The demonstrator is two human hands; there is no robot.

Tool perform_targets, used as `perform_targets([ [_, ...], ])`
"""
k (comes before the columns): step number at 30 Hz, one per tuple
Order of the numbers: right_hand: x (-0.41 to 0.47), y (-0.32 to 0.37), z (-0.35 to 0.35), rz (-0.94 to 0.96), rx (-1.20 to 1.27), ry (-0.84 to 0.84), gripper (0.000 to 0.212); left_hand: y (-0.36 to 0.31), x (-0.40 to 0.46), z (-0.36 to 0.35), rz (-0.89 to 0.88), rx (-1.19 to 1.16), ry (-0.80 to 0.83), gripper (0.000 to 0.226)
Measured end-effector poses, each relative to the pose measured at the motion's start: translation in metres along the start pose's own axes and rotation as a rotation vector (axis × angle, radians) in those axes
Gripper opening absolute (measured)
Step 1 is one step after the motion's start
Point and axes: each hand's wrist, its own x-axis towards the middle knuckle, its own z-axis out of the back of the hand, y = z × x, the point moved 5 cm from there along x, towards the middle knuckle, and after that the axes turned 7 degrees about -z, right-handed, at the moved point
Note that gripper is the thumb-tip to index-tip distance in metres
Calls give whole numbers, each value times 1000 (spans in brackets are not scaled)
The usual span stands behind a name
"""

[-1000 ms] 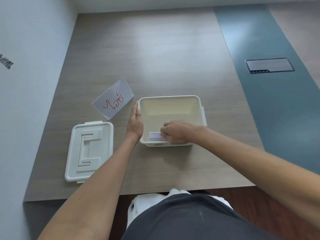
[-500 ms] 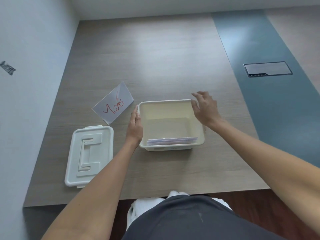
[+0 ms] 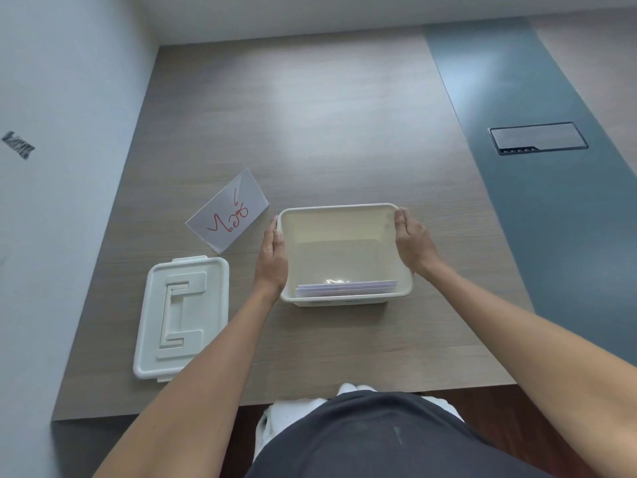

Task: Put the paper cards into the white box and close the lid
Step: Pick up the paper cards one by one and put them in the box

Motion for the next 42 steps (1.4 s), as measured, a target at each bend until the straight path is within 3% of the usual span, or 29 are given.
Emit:
perform_targets([
  [4, 0, 0, 1, -16, 3, 23, 39, 2, 8, 11, -8, 36, 41, 33],
  [6, 0, 1, 2, -23, 2, 24, 38, 6, 23, 28, -29, 103, -18, 41],
  [12, 1, -2, -1, -44, 16, 24, 39, -4, 67, 96, -257, 667, -320, 28],
  [17, 2, -3, 0, -38, 33, 16, 37, 18, 96, 127, -3, 942, -170, 47],
  [22, 2, -4, 0, -36, 36, 12, 38, 27, 110, 139, 17, 803, -72, 24],
  [28, 1, -5, 0, -45, 45, 12, 39, 2, 107, 139, -44, 695, -104, 23],
  [38, 2, -7, -1, -55, 51, 18, 39, -121, 103, 104, -491, 620, -8, 23],
  [42, 3, -9, -2, -61, 60, 22, 40, -162, 85, 84, -588, 520, 49, 21],
])
